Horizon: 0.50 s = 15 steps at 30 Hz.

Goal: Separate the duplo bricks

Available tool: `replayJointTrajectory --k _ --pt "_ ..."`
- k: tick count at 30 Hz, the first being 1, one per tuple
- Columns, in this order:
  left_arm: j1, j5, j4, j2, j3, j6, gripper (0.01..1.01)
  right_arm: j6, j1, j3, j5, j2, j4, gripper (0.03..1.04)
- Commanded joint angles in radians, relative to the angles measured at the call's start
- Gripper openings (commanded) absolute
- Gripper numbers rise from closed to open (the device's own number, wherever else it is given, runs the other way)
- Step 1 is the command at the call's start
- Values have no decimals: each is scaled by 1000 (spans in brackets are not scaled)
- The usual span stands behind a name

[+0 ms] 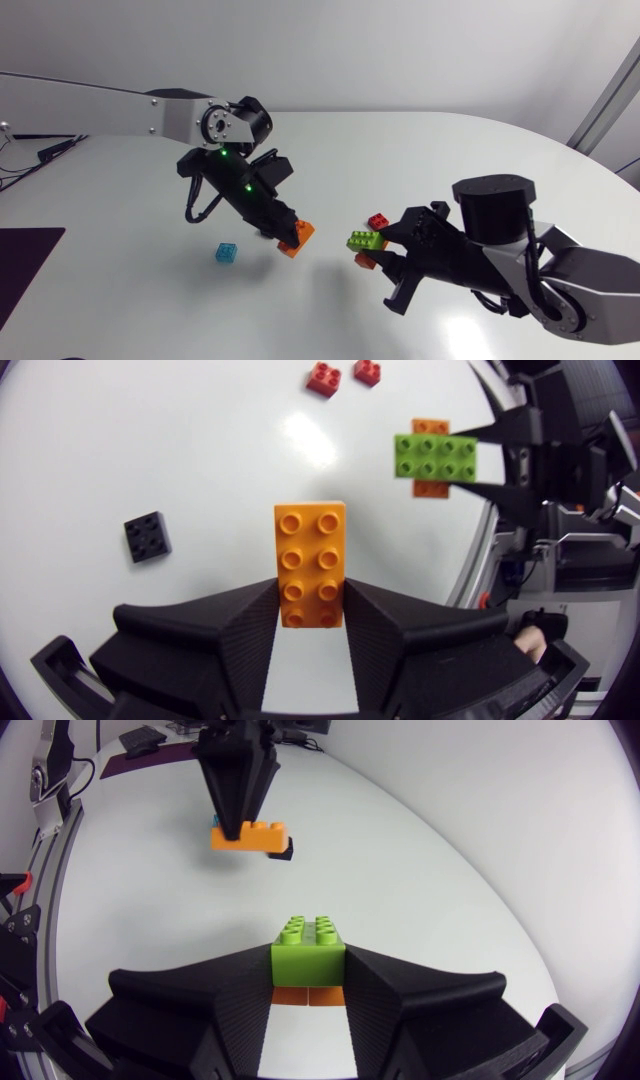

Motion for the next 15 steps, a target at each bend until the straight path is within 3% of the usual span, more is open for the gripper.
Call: replayJointTrajectory --k 1,9,15 --pt "-50 -107 -24 5 -6 77 215 -15 -8 -25 2 -36 -18 367" --pt "-148 -348 10 43 -94 125 216 -12 -11 -32 -4 -84 -44 367" --pt "-142 -371 31 66 -138 143 218 -12 -11 -32 -6 -117 -67 367"
